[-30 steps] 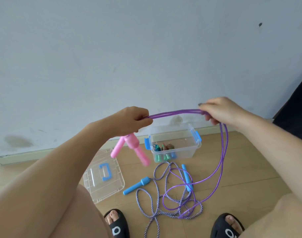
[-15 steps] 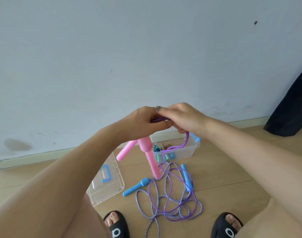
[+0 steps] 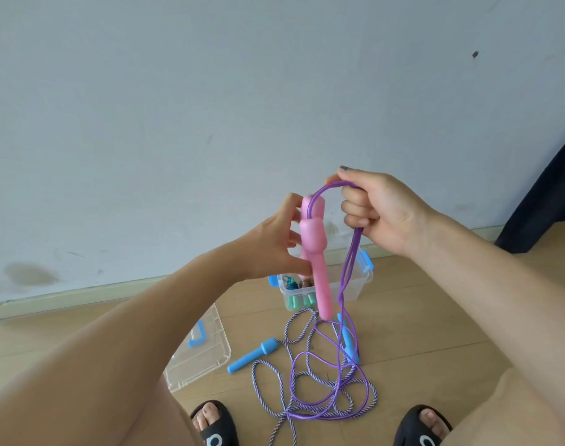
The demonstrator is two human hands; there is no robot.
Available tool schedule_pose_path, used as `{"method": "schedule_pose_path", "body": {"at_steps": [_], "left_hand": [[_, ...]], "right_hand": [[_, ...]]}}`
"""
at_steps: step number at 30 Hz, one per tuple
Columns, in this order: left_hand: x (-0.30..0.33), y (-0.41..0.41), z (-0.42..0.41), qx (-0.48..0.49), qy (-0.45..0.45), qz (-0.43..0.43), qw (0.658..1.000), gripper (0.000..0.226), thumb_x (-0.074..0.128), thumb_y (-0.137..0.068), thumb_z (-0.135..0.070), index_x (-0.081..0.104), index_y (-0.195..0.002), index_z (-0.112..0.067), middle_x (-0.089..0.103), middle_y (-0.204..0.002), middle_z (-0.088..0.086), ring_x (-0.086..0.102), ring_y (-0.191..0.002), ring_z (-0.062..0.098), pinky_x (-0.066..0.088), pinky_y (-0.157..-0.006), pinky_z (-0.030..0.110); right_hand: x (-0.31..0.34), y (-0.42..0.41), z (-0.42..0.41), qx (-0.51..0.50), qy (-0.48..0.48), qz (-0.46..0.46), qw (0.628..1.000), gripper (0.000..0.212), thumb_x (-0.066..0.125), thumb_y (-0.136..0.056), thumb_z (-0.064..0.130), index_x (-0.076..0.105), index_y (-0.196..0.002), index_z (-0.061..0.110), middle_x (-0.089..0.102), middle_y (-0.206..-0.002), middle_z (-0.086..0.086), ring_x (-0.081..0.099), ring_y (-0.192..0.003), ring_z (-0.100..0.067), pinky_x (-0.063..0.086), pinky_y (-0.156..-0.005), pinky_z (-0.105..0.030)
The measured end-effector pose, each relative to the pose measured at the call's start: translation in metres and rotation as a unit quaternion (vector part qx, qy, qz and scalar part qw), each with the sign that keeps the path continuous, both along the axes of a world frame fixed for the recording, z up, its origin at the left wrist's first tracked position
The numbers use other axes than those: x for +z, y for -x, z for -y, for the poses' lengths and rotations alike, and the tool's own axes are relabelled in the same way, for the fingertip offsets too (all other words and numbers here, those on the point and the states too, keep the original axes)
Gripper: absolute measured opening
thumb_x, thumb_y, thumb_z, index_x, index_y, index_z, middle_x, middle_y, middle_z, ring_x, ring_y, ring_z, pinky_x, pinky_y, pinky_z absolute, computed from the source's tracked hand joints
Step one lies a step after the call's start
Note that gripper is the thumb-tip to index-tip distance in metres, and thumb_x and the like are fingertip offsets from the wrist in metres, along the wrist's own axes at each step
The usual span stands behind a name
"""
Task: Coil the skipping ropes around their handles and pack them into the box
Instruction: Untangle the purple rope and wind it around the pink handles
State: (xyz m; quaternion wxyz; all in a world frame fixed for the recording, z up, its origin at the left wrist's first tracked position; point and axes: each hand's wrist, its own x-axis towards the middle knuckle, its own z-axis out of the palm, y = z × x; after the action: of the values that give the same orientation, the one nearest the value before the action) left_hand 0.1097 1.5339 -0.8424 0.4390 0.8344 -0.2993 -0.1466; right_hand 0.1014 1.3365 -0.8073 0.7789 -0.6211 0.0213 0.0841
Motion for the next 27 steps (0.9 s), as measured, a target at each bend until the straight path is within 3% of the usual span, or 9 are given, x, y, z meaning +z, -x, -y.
{"method": "schedule_pose_path", "body": {"at_steps": [5, 8, 11, 15, 18, 20, 22, 24, 27], "left_hand": [[0.004, -0.001, 0.003, -0.004, 0.047, -0.098, 0.994, 0.072, 0.078, -0.073, 0.0, 0.038, -0.129, -0.021, 0.063, -0.121, 0.002, 0.065, -0.111, 0.013, 0.054, -0.094, 0.047], [0.002, -0.002, 0.005, -0.014, 0.06, -0.154, 0.986, 0.08, 0.078, -0.068, -0.006, 0.036, -0.133, -0.024, 0.063, -0.122, 0.003, 0.062, -0.116, 0.018, 0.054, -0.094, 0.047], [-0.003, -0.003, 0.011, 0.019, 0.054, -0.158, 0.986, 0.072, 0.085, -0.072, -0.02, 0.04, -0.128, -0.026, 0.067, -0.112, -0.002, 0.065, -0.108, 0.011, 0.054, -0.094, 0.041], [-0.003, -0.003, 0.018, 0.06, 0.013, -0.083, 0.995, 0.032, 0.072, -0.083, -0.013, 0.053, -0.109, -0.017, 0.067, -0.092, 0.0, 0.067, -0.09, 0.015, 0.055, -0.08, 0.036], [0.0, -0.008, 0.01, 0.098, -0.044, -0.024, 0.994, 0.011, 0.062, -0.089, -0.02, 0.059, -0.098, -0.015, 0.066, -0.086, 0.002, 0.068, -0.07, 0.017, 0.059, -0.07, 0.033], [0.003, -0.013, 0.002, 0.111, -0.095, 0.054, 0.988, 0.01, 0.058, -0.089, -0.022, 0.056, -0.091, -0.012, 0.06, -0.075, -0.001, 0.058, -0.063, 0.019, 0.052, -0.061, 0.032], [0.006, -0.016, -0.006, 0.098, -0.168, 0.156, 0.968, 0.008, 0.055, -0.087, -0.022, 0.053, -0.088, -0.015, 0.056, -0.07, -0.004, 0.053, -0.064, 0.02, 0.041, -0.056, 0.031], [0.009, -0.017, -0.011, 0.073, -0.245, 0.236, 0.938, 0.008, 0.054, -0.085, -0.026, 0.05, -0.089, -0.021, 0.057, -0.073, -0.005, 0.056, -0.068, 0.022, 0.042, -0.058, 0.032], [0.011, -0.017, -0.011, 0.057, -0.312, 0.292, 0.902, 0.016, 0.054, -0.085, -0.036, 0.047, -0.092, -0.023, 0.056, -0.075, -0.006, 0.057, -0.07, 0.023, 0.045, -0.062, 0.034]], "right_hand": [[-0.002, -0.002, 0.006, -0.045, -0.073, -0.023, 0.996, 0.023, 0.047, -0.102, 0.022, 0.05, -0.079, 0.019, 0.013, -0.047, 0.008, 0.012, -0.041, -0.01, 0.02, -0.039, -0.021], [-0.003, -0.002, 0.006, -0.059, -0.086, -0.03, 0.994, 0.024, 0.045, -0.103, 0.022, 0.06, -0.085, 0.014, 0.014, -0.046, 0.008, 0.013, -0.04, -0.009, 0.02, -0.04, -0.021], [-0.003, -0.002, 0.002, -0.062, -0.097, -0.035, 0.993, 0.021, 0.045, -0.103, 0.022, 0.059, -0.089, 0.013, 0.015, -0.047, 0.008, 0.013, -0.041, -0.01, 0.021, -0.04, -0.021], [-0.002, -0.004, 0.002, -0.068, -0.11, -0.031, 0.991, 0.015, 0.047, -0.102, 0.02, 0.055, -0.091, 0.014, 0.015, -0.049, 0.007, 0.013, -0.042, -0.01, 0.023, -0.04, -0.022], [-0.005, -0.007, 0.017, -0.085, 0.033, 0.003, 0.996, 0.021, 0.047, -0.101, 0.02, 0.061, -0.092, 0.009, 0.022, -0.047, 0.005, 0.018, -0.042, -0.011, 0.026, -0.043, -0.023], [-0.01, -0.007, 0.027, -0.086, 0.193, 0.019, 0.977, 0.024, 0.049, -0.1, 0.022, 0.065, -0.093, 0.005, 0.046, -0.052, -0.002, 0.032, -0.043, -0.015, 0.036, -0.048, -0.026], [-0.013, -0.004, 0.029, -0.052, 0.241, -0.012, 0.969, 0.029, 0.048, -0.1, 0.03, 0.066, -0.1, 0.007, 0.07, -0.075, -0.01, 0.051, -0.054, -0.021, 0.048, -0.057, -0.031], [-0.012, 0.0, 0.022, 0.009, 0.228, -0.037, 0.973, 0.04, 0.042, -0.102, 0.041, 0.066, -0.109, 0.011, 0.074, -0.087, -0.01, 0.059, -0.068, -0.023, 0.051, -0.066, -0.033], [-0.009, 0.005, 0.002, 0.075, 0.272, -0.003, 0.959, 0.05, 0.043, -0.098, 0.054, 0.067, -0.104, 0.01, 0.072, -0.079, -0.007, 0.059, -0.069, -0.02, 0.048, -0.07, -0.034]]}}
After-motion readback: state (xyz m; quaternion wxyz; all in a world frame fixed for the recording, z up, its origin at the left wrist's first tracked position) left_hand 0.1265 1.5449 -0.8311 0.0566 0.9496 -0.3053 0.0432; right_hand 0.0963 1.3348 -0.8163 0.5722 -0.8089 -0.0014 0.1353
